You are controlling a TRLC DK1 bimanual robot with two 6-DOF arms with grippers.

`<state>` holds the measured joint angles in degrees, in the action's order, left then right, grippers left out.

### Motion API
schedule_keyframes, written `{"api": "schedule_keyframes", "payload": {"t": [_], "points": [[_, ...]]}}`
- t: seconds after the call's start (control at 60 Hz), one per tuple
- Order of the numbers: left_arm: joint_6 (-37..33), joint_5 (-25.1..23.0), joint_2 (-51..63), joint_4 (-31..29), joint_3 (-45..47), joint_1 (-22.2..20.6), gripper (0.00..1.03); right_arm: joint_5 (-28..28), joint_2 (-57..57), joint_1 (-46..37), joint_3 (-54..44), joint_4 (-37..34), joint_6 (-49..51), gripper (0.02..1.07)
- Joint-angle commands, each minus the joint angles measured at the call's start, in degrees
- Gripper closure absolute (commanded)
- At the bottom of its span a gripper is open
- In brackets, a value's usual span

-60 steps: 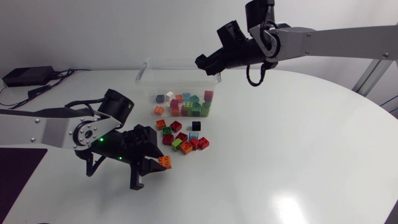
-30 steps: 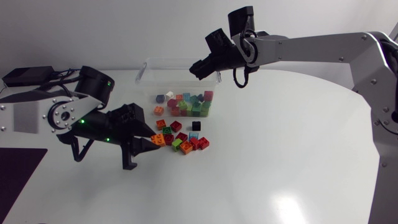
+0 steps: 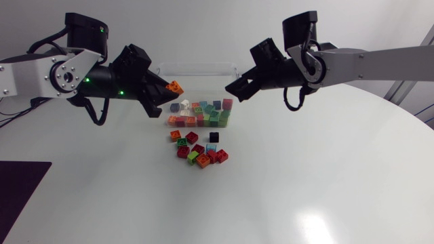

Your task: Place the duplo bricks in the container

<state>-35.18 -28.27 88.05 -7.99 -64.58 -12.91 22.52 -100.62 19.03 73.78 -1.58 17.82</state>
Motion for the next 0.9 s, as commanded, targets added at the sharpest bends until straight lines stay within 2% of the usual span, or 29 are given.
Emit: {"api": "schedule_keyframes", "payload": {"t": [0.0,0.35,0.667,0.767,0.867,0.883], "points": [[4.42,-0.38,3.18,1.84,-3.89,1.04,0.74,0.77,2.71,-0.22,-5.84,0.27,2.48,0.10],[9.34,0.50,12.50,3.15,-16.81,2.71,0.74,1.91,4.29,-0.22,-19.29,1.67,7.75,0.10],[11.71,4.54,22.16,3.15,-25.78,2.71,0.71,-0.11,-2.13,2.59,-20.34,1.76,8.28,0.10],[11.71,6.56,25.06,3.15,-27.97,2.80,0.59,-1.61,-4.32,4.18,-19.02,1.50,7.22,0.10],[12.24,8.41,27.35,2.72,-30.08,3.33,0.21,-3.71,-6.52,6.46,-17.53,0.62,5.82,0.10],[12.24,8.50,27.44,2.72,-30.08,3.33,0.20,-3.98,-6.61,6.73,-17.35,0.62,5.64,0.10]]}}
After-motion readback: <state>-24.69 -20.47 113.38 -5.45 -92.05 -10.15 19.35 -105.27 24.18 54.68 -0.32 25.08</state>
